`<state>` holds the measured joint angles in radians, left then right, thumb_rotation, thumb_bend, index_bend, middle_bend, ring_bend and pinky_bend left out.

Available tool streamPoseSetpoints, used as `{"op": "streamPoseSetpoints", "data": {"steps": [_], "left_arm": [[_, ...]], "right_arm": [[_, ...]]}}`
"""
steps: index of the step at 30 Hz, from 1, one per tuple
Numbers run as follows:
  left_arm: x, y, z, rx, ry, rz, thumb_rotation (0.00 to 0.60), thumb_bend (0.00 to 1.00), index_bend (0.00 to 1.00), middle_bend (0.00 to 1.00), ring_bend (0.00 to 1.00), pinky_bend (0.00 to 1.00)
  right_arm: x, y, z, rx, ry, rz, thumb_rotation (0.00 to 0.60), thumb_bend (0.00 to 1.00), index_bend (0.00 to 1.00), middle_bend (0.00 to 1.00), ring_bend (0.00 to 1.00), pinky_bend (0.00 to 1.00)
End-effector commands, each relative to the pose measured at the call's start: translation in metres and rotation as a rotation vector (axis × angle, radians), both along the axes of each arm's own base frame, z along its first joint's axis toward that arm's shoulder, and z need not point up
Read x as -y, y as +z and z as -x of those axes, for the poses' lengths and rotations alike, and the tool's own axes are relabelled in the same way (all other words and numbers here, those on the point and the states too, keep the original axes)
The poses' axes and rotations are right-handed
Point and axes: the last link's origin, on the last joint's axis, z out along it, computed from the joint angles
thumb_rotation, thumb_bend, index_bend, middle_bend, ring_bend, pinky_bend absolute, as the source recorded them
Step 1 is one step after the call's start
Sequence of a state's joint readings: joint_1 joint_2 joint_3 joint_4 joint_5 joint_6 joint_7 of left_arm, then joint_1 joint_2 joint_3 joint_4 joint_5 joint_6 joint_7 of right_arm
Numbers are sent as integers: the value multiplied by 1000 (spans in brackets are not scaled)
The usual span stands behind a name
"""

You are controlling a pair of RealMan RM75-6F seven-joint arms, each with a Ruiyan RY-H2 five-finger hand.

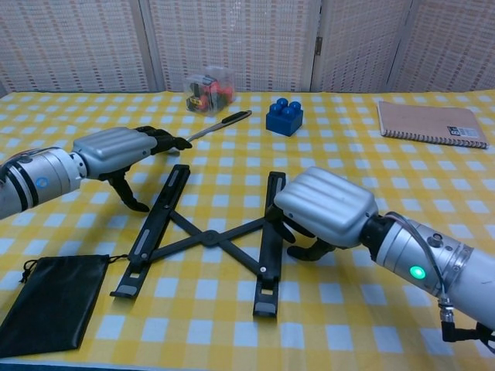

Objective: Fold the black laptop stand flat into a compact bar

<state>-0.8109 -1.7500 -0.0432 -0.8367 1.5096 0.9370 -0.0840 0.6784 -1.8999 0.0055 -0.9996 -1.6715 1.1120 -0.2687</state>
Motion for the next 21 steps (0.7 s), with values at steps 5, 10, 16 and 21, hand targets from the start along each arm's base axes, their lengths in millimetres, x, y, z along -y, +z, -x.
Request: {"op": "streamPoseSetpoints", "data": {"steps": [5, 10, 16, 21], "left_arm": [[1, -1, -1, 6, 5, 9, 600, 146, 85, 145, 25, 9], [3, -1, -3, 33, 9, 26, 600, 145, 85, 145, 25, 8], [6, -2, -7, 44, 0, 39, 600, 146, 85, 144, 19, 8], [9, -3, -11, 58, -3, 54, 600, 145, 84, 144, 17, 8]], "right_arm": [[1, -8, -7, 14, 8, 3, 600, 309, 700, 833, 797, 650], [2, -11, -14, 26, 22, 5, 600, 308, 700, 833, 796, 650], [1, -14, -20, 43, 33, 7, 600, 308, 700, 833, 797, 649], [2, -16, -27, 63, 36, 10, 600, 308, 700, 833, 796, 650]]}}
